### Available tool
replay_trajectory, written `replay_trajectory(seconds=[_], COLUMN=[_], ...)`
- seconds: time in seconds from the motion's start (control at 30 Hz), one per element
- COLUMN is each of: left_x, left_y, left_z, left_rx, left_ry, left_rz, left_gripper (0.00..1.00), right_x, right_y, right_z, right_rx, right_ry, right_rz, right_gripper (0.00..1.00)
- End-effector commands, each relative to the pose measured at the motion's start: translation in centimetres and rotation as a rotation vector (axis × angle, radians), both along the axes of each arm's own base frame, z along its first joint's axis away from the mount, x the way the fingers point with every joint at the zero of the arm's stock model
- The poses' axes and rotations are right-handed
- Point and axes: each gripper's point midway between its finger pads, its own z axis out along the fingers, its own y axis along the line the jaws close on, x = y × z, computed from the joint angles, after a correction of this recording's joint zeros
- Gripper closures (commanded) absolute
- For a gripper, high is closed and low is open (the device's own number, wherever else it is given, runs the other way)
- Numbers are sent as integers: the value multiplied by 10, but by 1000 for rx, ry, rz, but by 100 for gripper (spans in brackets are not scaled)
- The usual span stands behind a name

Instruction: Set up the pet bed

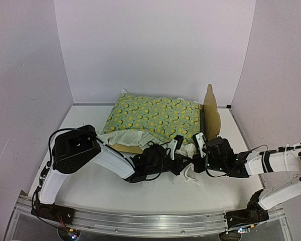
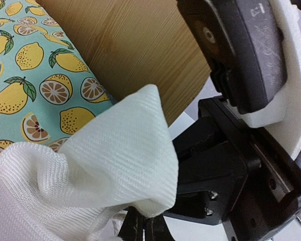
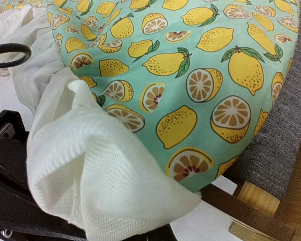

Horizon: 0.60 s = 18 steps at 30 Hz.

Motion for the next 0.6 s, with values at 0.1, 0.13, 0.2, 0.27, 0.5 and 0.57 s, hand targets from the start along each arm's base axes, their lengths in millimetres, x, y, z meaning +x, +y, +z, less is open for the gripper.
replay_trajectory(seconds=[0.1,0.13,0.2,0.27,0.5,0.57], left_x=[-12,-13,-17,-19,6,19], left_y=[10,15,27,40,62,59], left_z=[46,45,41,39,24,15], left_rx=[-61,-49,-16,16,66,63], left_ry=[-133,-156,-206,-274,-369,-362], left_rz=[-48,-58,-70,-59,-61,-87], left_gripper=[87,79,56,41,42,65], right_x=[19,20,19,17,18,17], right_y=[16,15,14,15,16,15], right_z=[16,16,14,12,10,10], right_rx=[61,57,55,64,75,77], right_ry=[-105,-108,-104,-92,-71,-69], right_rz=[95,97,110,130,153,156], right_gripper=[100,100,100,100,100,100])
